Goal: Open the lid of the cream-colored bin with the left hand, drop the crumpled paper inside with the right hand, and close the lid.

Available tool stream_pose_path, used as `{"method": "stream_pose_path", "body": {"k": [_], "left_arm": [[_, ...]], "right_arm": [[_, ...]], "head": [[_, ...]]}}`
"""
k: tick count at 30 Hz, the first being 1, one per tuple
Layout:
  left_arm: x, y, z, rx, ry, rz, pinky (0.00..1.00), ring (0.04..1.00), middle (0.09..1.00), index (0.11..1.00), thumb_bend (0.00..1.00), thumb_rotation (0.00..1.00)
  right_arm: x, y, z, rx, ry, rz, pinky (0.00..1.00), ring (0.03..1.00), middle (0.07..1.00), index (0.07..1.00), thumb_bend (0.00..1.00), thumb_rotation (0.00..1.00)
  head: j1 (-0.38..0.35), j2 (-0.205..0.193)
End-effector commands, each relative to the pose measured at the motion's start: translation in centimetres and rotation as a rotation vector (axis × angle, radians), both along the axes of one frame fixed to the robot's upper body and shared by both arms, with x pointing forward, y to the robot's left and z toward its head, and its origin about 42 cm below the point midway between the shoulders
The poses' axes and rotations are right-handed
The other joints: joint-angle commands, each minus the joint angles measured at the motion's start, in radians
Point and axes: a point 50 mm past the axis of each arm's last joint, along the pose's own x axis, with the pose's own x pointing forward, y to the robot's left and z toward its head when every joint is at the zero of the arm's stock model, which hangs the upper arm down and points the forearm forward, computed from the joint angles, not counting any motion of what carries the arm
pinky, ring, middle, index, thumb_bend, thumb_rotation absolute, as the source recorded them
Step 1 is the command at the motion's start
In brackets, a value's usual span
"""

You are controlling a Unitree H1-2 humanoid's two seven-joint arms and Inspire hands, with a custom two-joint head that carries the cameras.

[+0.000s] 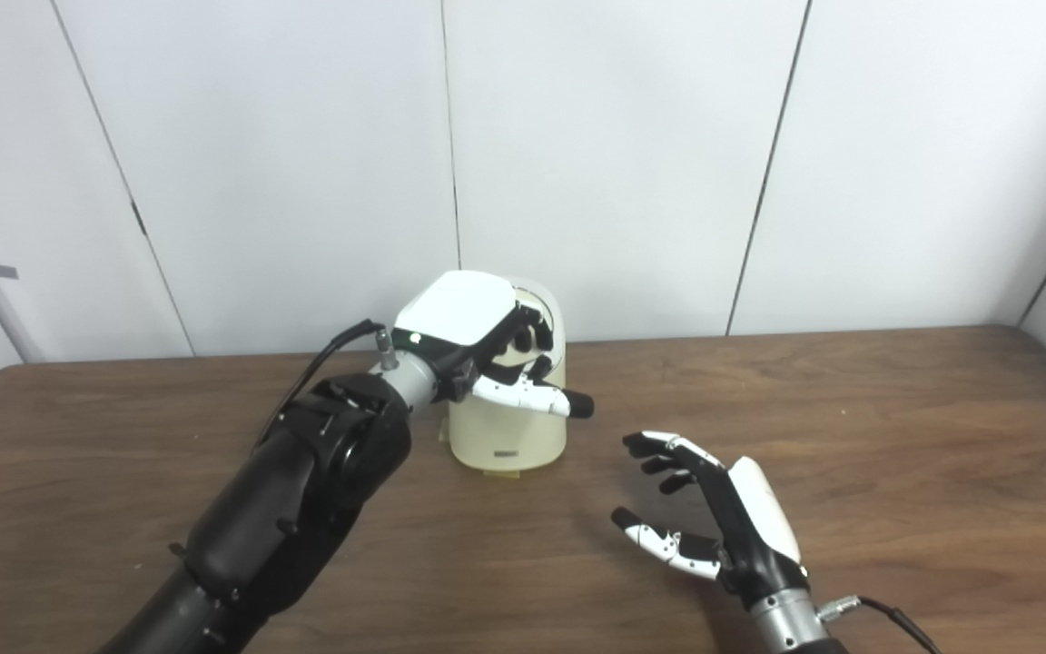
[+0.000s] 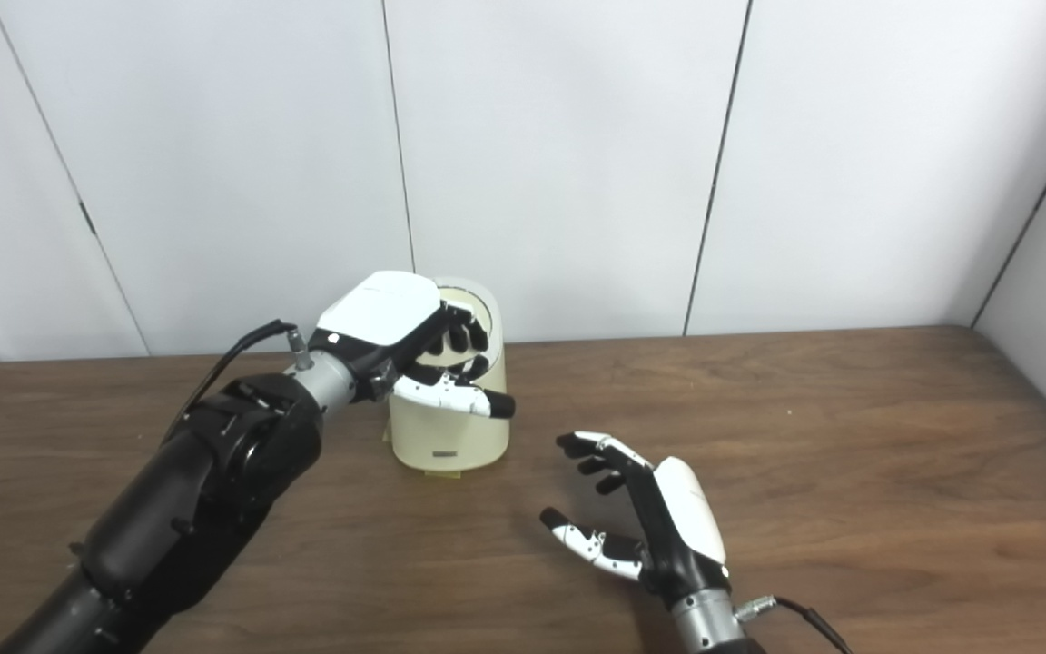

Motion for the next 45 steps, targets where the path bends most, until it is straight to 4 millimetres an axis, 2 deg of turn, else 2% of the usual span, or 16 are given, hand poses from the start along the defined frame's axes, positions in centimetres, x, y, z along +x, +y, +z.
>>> {"method": "stream_pose_path", "body": {"k": [1, 6, 13, 20, 28, 34, 37, 39, 40, 43, 45], "left_arm": [[-1.2, 1.3, -8.8, 0.217, 0.395, 0.011, 0.57, 0.600, 0.646, 0.715, 1.00, 0.93], [-1.1, 1.7, -10.7, 0.230, 0.443, 0.030, 0.55, 0.599, 0.637, 0.718, 1.00, 0.89], [-1.2, 1.8, -11.8, 0.221, 0.498, 0.031, 0.53, 0.607, 0.643, 0.721, 1.00, 0.91], [-1.7, 1.7, -13.1, 0.206, 0.536, 0.035, 0.64, 0.672, 0.712, 0.757, 1.00, 0.89], [-1.6, 1.7, -13.2, 0.223, 0.548, 0.037, 0.64, 0.684, 0.723, 0.771, 1.00, 0.88], [-1.4, 1.8, -12.2, 0.231, 0.510, 0.041, 0.67, 0.717, 0.750, 0.787, 1.00, 0.88], [-1.1, 2.0, -10.9, 0.219, 0.441, 0.039, 0.71, 0.772, 0.788, 0.803, 1.00, 0.87], [-0.8, 2.2, -10.0, 0.214, 0.394, 0.039, 0.83, 0.851, 0.852, 0.846, 0.99, 0.85], [-0.6, 2.3, -9.4, 0.204, 0.361, 0.037, 0.85, 0.865, 0.863, 0.853, 0.98, 0.85], [-0.1, 2.6, -8.2, 0.190, 0.317, 0.038, 0.89, 0.886, 0.876, 0.858, 0.92, 0.84], [0.3, 2.7, -7.5, 0.190, 0.302, 0.041, 0.88, 0.881, 0.872, 0.857, 0.90, 0.87]], "right_arm": [[0.3, 1.0, 1.1, 0.034, -0.058, 0.008, 0.57, 0.688, 0.729, 0.732, 0.28, 0.28], [0.3, 1.1, 1.2, 0.036, -0.058, 0.010, 0.56, 0.685, 0.732, 0.733, 0.28, 0.29], [0.4, 1.1, 1.3, 0.019, -0.050, 0.010, 0.57, 0.692, 0.738, 0.740, 0.28, 0.31], [0.3, 1.2, 1.3, 0.030, -0.041, 0.010, 0.58, 0.704, 0.744, 0.742, 0.28, 0.30], [0.3, 1.3, 1.3, 0.023, -0.040, 0.016, 0.59, 0.704, 0.741, 0.743, 0.28, 0.27], [0.4, 1.2, 1.2, 0.015, -0.027, 0.013, 0.60, 0.713, 0.748, 0.748, 0.28, 0.29], [0.4, 1.2, 1.2, 0.018, -0.031, 0.013, 0.60, 0.712, 0.747, 0.748, 0.28, 0.28], [0.5, 1.3, 1.2, 0.021, -0.034, 0.013, 0.59, 0.705, 0.743, 0.744, 0.28, 0.25], [0.5, 1.3, 1.1, 0.018, -0.033, 0.013, 0.59, 0.704, 0.742, 0.744, 0.28, 0.25], [0.5, 1.3, 1.1, 0.014, -0.031, 0.012, 0.59, 0.708, 0.745, 0.746, 0.28, 0.27], [0.5, 1.3, 1.0, 0.017, -0.034, 0.014, 0.59, 0.709, 0.746, 0.744, 0.28, 0.26]], "head": [[-0.001, 0.001], [0.000, 0.003], [-0.002, 0.000], [-0.004, 0.000], [-0.003, -0.006], [0.001, -0.008], [0.001, -0.010], [0.002, -0.011], [0.002, -0.012], [0.003, -0.015], [0.003, -0.016]]}}
